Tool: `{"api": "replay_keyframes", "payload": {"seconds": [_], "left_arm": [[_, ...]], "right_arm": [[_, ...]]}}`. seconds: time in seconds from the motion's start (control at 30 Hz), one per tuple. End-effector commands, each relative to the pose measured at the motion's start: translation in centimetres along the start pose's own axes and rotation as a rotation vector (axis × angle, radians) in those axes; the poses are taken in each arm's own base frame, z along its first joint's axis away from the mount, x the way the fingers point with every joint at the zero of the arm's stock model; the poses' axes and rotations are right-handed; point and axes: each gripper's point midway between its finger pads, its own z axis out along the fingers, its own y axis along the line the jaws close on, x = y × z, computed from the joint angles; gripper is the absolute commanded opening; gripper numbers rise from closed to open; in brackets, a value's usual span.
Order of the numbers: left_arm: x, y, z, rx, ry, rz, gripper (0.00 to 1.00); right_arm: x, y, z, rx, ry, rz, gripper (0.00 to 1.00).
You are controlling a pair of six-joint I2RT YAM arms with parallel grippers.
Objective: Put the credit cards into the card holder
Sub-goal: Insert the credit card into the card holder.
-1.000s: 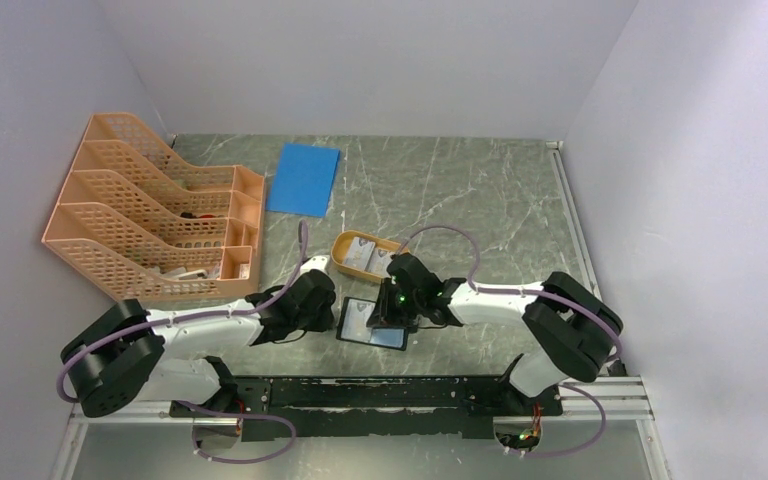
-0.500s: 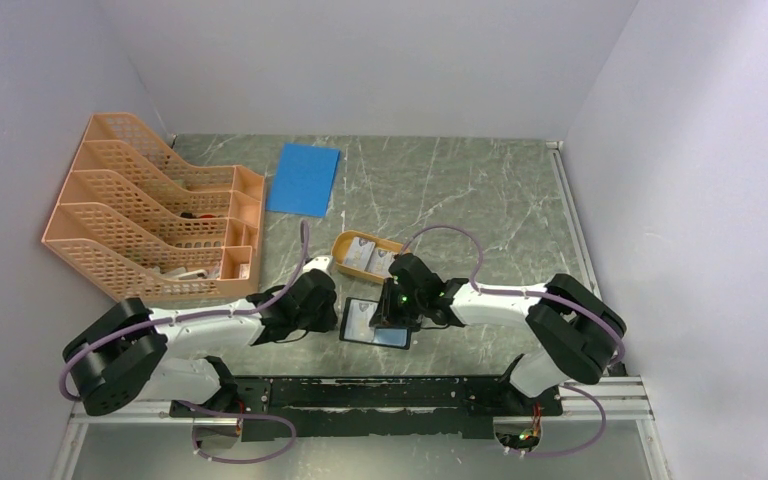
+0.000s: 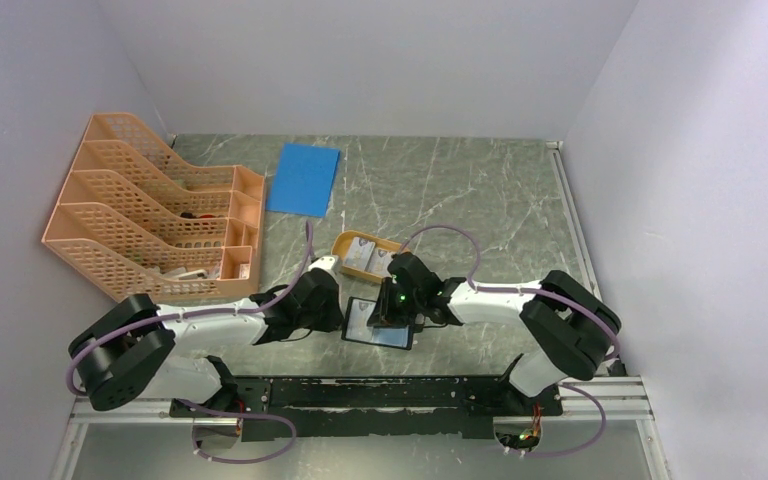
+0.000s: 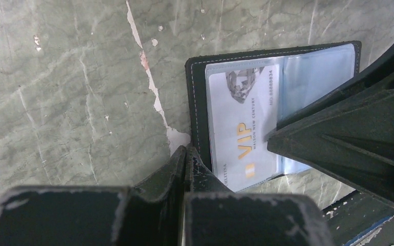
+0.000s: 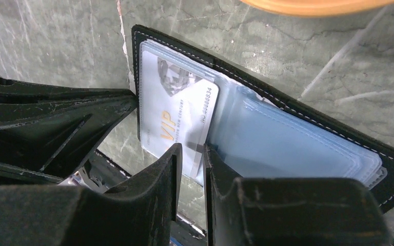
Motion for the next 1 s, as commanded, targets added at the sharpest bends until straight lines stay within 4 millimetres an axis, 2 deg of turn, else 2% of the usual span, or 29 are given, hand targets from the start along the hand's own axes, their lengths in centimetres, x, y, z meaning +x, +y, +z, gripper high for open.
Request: {"api": "replay_keyframes", "payload": {"seconds": [0.0, 0.27, 0.4, 0.5, 0.57, 0.63, 0.7, 0.77, 0.8, 0.83, 0.87, 0.97], "left_arm": [[2.6, 0.4, 0.3, 0.019, 0.090, 0.024, 0.05], [2.1, 1.2, -0.4, -0.024, 0.061, 0.015, 0.05], [1.1, 2.2, -1.6, -0.084, 0.017, -0.003, 0.05], [0.0, 2.2, -2.8, -0.099, -0.023, -0.011, 0.15], [-1.0, 1.9, -3.7, -0.097, -0.052, -0.012, 0.28], [-2.1, 1.6, -4.8, -0.100, -0.085, -0.014, 0.40], [-3.7, 1.3, -6.1, -0.093, -0.141, -0.020, 0.48], [-5.5, 1.1, -7.5, -0.092, -0.223, -0.028, 0.54], [-6.4, 1.1, -8.2, -0.090, -0.266, -0.036, 0.57], [-7.2, 1.1, -8.8, -0.086, -0.308, -0.047, 0.60], [-7.9, 1.2, -9.4, -0.083, -0.352, -0.060, 0.63], [-8.8, 1.6, -10.1, -0.088, -0.420, -0.111, 0.69]], "right_arm": [[-0.5, 0.9, 0.5, -0.016, -0.005, -0.018, 0.26], [-0.9, 1.6, -0.3, -0.032, -0.025, -0.050, 0.27], [-1.4, 1.0, -2.1, 0.024, -0.059, -0.067, 0.38], [-2.2, 1.1, -4.0, 0.052, -0.101, -0.096, 0.47], [-3.0, 1.5, -5.4, 0.066, -0.131, -0.130, 0.50], [-4.9, 2.3, -7.2, 0.093, -0.208, -0.166, 0.51], [-7.2, 3.0, -8.9, 0.098, -0.327, -0.186, 0.52], [-9.6, 4.2, -10.4, 0.057, -0.473, -0.183, 0.62], [-10.5, 5.2, -10.8, 0.010, -0.522, -0.188, 0.74], [-11.3, 5.8, -11.0, -0.023, -0.554, -0.184, 0.81], [-12.1, 6.2, -10.9, -0.040, -0.566, -0.171, 0.83], [-14.1, 5.4, -8.4, -0.014, -0.503, -0.089, 0.84]]}}
